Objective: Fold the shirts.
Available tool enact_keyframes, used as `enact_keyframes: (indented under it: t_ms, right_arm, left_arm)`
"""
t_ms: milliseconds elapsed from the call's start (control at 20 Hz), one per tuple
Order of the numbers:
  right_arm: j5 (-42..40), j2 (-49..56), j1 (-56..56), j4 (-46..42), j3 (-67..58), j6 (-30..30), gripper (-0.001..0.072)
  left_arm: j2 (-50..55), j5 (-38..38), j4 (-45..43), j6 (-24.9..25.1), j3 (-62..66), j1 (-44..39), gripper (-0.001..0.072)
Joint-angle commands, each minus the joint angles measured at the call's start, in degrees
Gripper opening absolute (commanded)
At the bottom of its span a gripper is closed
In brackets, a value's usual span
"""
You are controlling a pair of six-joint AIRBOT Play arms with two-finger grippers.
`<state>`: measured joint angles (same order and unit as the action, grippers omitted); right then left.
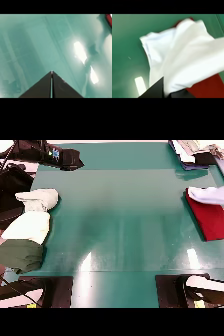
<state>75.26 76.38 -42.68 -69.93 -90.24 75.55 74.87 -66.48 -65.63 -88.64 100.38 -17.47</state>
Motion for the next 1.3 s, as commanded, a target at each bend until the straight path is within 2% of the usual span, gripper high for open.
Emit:
enact_keyframes:
  t_ms: [0,50,100,250,400,600,750,850,900,1000,1100,1250]
  right_arm:
    - [1.3,-4.8,-3.3,-7.2,10.4,0.0,0.0404]
    - [1.2,-5.8,-5.0,-7.2,12.4,0.2,0.0624]
    - [1.4,-6.6,-6.8,-7.2,13.6,1.6,0.0689]
    - [1.2,-9.4,-9.3,-5.0,13.7,4.0,0.0688]
    - [-0.7,-12.6,-7.0,3.2,13.7,4.0,0.0686]
    - [-0.7,-16.3,5.5,11.9,13.7,4.0,0.0671]
    - [-3.2,-17.8,19.5,11.5,13.7,3.9,0.0659]
    - [-5.0,-17.4,28.3,11.4,13.7,3.9,0.0583]
    - [-5.5,-16.9,32.2,11.4,13.7,3.9,0.0514]
    - [-5.9,-15.5,38.8,11.4,13.7,3.9,0.0307]
    - [-5.9,-13.9,44.4,11.3,13.7,3.8,0.0021]
    - [-6.3,-11.8,49.7,11.4,13.7,3.4,0.0021]
  left_arm:
    - [0.0,0.0,0.0,0.7,0.0,0.0,0.0022]
    - [0.0,0.0,0.0,0.9,0.0,0.0,0.0023]
    - [0.0,0.0,0.0,1.2,0.0,0.0,0.0022]
    - [0.0,0.0,0.0,1.3,0.0,0.0,0.0023]
    - [0.0,0.0,0.0,1.2,0.0,0.0,0.0023]
    - [0.0,0.4,-0.2,1.3,0.0,0.0,0.0023]
    - [0.0,0.1,-0.3,1.2,0.0,0.0,0.0023]
    - [0.0,0.4,-0.1,1.2,0.0,0.0,0.0023]
    - [0.0,0.7,-0.1,1.2,0.0,0.0,0.0023]
    - [0.0,1.6,-0.1,1.2,0.0,0.0,0.0023]
    - [0.0,1.9,-0.1,1.2,0.0,0.0,0.0023]
    - [0.0,3.7,0.0,1.2,0.0,0.0,0.0023]
